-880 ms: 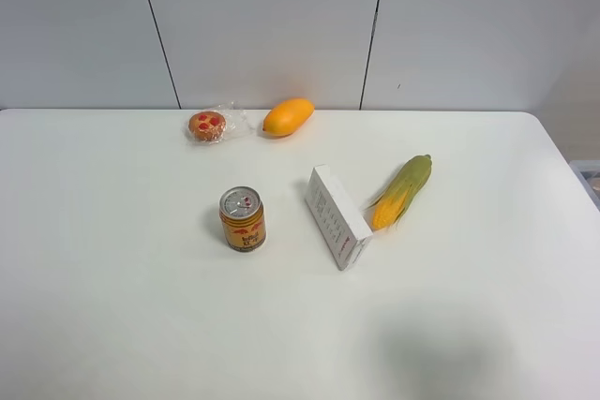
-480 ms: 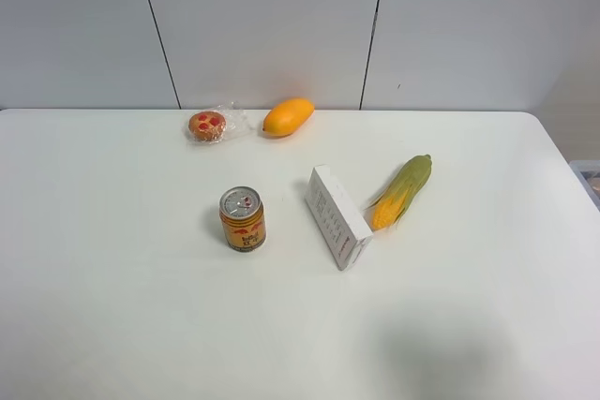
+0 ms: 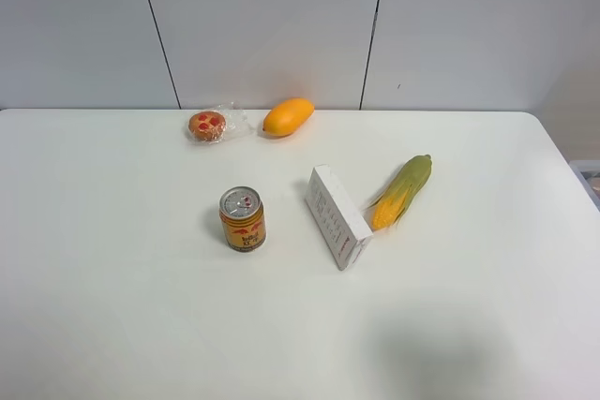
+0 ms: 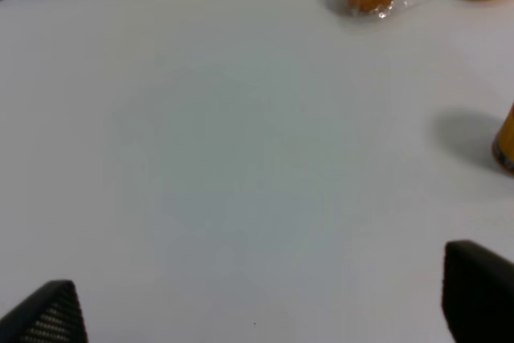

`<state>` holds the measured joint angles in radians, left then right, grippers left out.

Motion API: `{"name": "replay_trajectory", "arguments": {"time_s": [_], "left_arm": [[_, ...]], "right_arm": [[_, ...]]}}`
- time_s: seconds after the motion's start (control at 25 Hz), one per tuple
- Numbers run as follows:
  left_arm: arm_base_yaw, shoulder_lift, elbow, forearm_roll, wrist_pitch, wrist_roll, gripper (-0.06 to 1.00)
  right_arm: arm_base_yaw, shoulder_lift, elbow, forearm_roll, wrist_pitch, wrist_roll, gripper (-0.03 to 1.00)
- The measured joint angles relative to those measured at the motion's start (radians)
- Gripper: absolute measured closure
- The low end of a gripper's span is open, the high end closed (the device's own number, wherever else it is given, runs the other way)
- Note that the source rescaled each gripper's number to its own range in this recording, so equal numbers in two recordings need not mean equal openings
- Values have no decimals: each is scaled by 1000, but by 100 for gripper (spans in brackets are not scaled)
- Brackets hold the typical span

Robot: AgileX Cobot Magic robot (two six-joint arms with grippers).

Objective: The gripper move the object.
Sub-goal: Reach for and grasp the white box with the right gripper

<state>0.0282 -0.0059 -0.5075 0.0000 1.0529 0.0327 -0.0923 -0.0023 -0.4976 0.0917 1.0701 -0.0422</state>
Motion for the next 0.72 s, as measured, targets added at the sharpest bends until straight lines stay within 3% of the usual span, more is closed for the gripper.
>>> {"name": "replay_trajectory", "arguments": {"time_s": [0.12, 0.32, 0.72], "left_arm": [[0, 0, 0, 0, 0, 0, -6], [0, 0, 0, 0, 0, 0, -6], [0, 0, 0, 0, 0, 0, -6]], "right_arm": [[0, 47, -51, 27, 18, 14, -3], [0, 252, -274, 30, 83, 14, -3], [0, 819, -945, 99, 151, 32, -3]]}}
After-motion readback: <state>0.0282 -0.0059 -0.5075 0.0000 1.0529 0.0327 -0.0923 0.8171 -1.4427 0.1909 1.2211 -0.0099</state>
